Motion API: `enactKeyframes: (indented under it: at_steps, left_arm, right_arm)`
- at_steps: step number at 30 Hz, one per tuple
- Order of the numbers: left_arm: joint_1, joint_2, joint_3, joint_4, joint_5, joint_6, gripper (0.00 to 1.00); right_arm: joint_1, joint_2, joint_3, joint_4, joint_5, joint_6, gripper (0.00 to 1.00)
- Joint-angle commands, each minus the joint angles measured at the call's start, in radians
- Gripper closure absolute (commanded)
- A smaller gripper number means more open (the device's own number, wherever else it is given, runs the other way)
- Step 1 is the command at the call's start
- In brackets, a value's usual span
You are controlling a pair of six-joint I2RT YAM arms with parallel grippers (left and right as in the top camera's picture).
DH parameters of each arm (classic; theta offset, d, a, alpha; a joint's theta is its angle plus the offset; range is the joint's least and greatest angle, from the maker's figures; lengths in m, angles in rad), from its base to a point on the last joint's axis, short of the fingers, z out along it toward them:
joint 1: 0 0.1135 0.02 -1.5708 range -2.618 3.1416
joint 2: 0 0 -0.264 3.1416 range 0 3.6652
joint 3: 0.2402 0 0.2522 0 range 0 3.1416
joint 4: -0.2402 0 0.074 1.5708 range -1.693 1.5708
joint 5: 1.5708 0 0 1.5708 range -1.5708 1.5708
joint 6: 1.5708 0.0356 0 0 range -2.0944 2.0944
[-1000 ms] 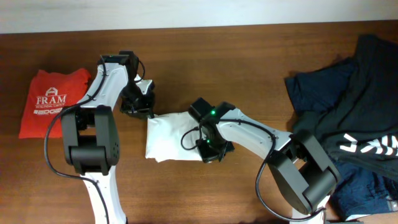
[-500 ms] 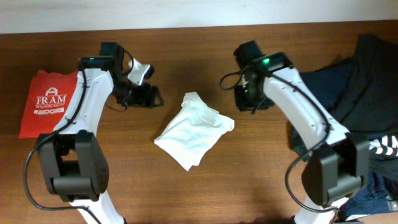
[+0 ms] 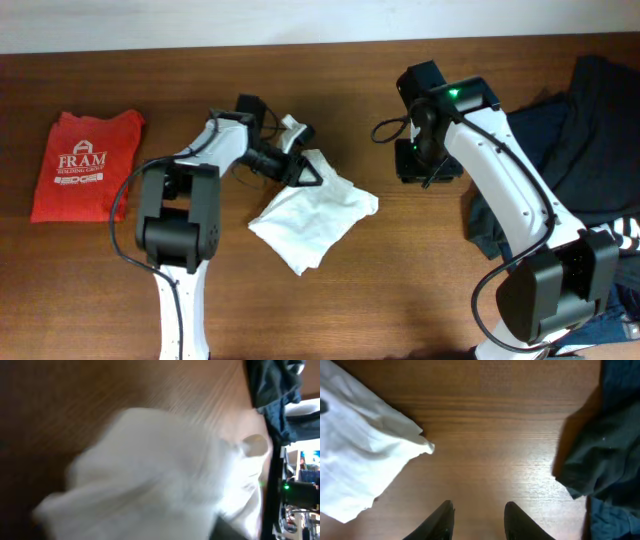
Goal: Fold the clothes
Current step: 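Carry the folded shirt with the left gripper onto the red shirt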
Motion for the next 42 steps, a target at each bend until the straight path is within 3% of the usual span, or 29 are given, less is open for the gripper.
enactKeyframes:
  at_steps: [1,5,7,9,15,22,26,29,34,37,39,40,42]
  left_arm:
    - [0.002,0.055,0.011,-0.035,-0.083,0.004,0.99]
    - [0.105,-0.050,0.172,-0.142,-0.267,0.003,1.00]
    - [0.224,-0.171,0.225,-0.197,-0.333,0.000,1.00]
    - [0.388,-0.286,0.225,-0.236,-0.523,0.000,1.00]
    - [0.688,-0.327,0.225,-0.146,-0.522,0.008,1.00]
    - [0.748,-0.289,0.212,-0.044,-0.527,0.002,1.00]
    - [0.784,-0.235,0.212,0.051,-0.700,-0.206,1.00]
    - [0.840,-0.202,0.212,0.114,-0.710,-0.386,1.00]
    - [0.854,-0.135,0.212,0.162,-0.710,-0.382,0.96]
    - [0.854,-0.135,0.212,0.222,-0.649,-0.340,0.98]
    - [0.854,-0.136,0.212,0.266,-0.485,-0.252,1.00]
    - [0.854,-0.136,0.214,0.276,-0.297,-0.159,1.00]
    - [0.854,-0.137,0.219,0.274,-0.066,-0.116,1.00]
  right_arm:
    - [-0.003,-0.016,0.013,-0.002,0.013,0.003,0.63]
    - [-0.004,-0.016,0.013,-0.002,0.017,0.003,0.63]
    - [-0.005,-0.016,0.013,-0.002,0.032,0.004,0.63]
    - [-0.005,-0.016,0.013,-0.002,0.032,0.004,0.63]
    - [-0.005,-0.016,0.013,-0.006,0.035,0.004,0.63]
    - [-0.005,-0.016,0.013,-0.006,0.035,0.004,0.63]
    - [-0.004,-0.016,0.013,-0.010,0.034,0.005,0.63]
    - [-0.004,-0.016,0.013,-0.010,0.034,0.005,0.62]
    - [-0.004,-0.016,0.013,-0.016,0.034,0.005,0.63]
    - [-0.004,-0.016,0.013,-0.016,0.034,0.005,0.63]
    - [-0.005,-0.016,0.013,-0.016,0.035,0.005,0.62]
    - [-0.005,-0.016,0.013,-0.016,0.035,0.005,0.62]
    - [-0.005,-0.016,0.013,-0.016,0.035,0.005,0.62]
